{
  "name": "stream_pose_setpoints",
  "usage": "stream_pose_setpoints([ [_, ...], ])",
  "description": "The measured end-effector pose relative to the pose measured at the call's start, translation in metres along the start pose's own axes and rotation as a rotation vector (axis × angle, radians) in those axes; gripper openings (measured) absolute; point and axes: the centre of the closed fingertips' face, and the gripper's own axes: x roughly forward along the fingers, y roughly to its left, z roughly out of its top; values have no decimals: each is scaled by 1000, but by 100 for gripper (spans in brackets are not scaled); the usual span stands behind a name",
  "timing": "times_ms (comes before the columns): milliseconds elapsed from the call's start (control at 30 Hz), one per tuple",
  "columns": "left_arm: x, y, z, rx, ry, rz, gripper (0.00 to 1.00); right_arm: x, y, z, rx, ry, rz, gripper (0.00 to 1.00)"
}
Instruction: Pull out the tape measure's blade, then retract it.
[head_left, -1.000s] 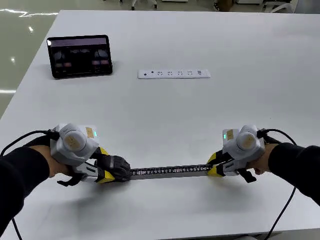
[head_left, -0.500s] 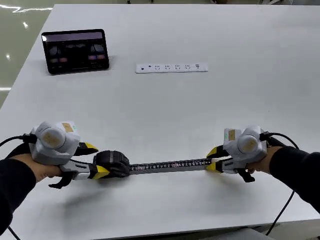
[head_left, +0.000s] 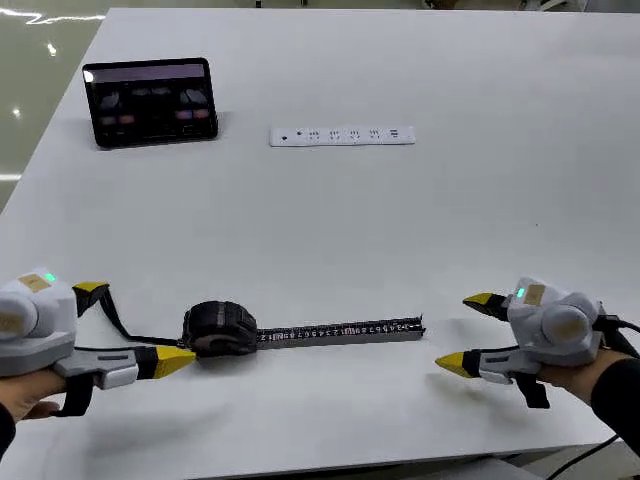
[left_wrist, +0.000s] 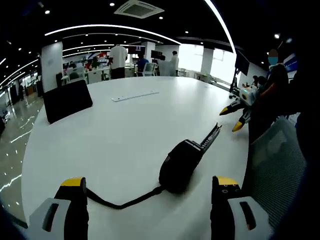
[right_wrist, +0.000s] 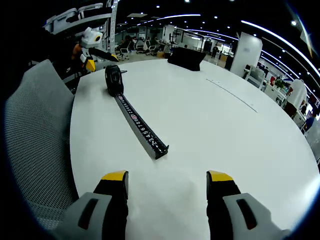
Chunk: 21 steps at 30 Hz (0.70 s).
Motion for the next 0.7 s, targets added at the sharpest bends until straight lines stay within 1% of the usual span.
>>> stream_pose_setpoints([
  [33, -2, 5, 0, 21, -23, 32, 100, -4, 0, -1, 1, -2, -9, 60],
  [67, -7, 12, 2, 67, -60, 77, 100, -9, 0, -2, 7, -10, -18, 61],
  [100, -11, 13, -4, 64, -60, 81, 100, -15, 1, -3, 22, -21, -30, 63],
  [133, -14, 13, -14, 1, -24, 73, 100, -22, 2, -6, 33, -19, -38, 66],
  [200, -20, 14, -18, 6, -25, 74, 100, -29, 0, -11, 42, -3, -66, 73],
  [233, -25, 15, -20, 6, -27, 73, 100, -35, -1, -16, 52, 7, -77, 79],
  [267, -30, 15, -20, 5, -30, 72, 100, -38, -1, -19, 56, 9, -77, 86],
  [300, -38, 18, -16, 23, -48, 91, 100, -44, -1, -21, 61, 9, -81, 90],
  [333, -43, 20, -11, 20, -73, 98, 100, -48, -2, -22, 60, 7, -91, 93],
  [367, -48, 20, -7, 3, -92, 96, 100, -53, -3, -23, 56, 3, -98, 96],
  [400, -54, 19, -5, -24, -99, 84, 100, -61, -3, -23, 51, 0, -105, 97],
  [433, -58, 20, -4, -28, -102, 87, 100, -66, -4, -24, 56, -1, -107, 99],
  [467, -62, 19, -5, -24, -95, 82, 100, -76, -3, -23, 71, -10, -107, 100],
  [500, -63, 16, -5, -19, -90, 75, 100, -82, -3, -24, 86, -13, -115, 100],
  [533, -65, 12, -7, -1, -78, 62, 100, -86, -5, -27, 86, -14, -121, 100],
  [600, -66, 10, -11, 26, -70, 64, 100, -97, -8, -33, 114, -9, -138, 100],
  [633, -66, 9, -13, 25, -68, 69, 100, -103, -9, -36, 152, -17, -151, 100],
  [700, -66, 7, -13, 22, -67, 70, 100, -108, -10, -41, 165, -24, -155, 100],
])
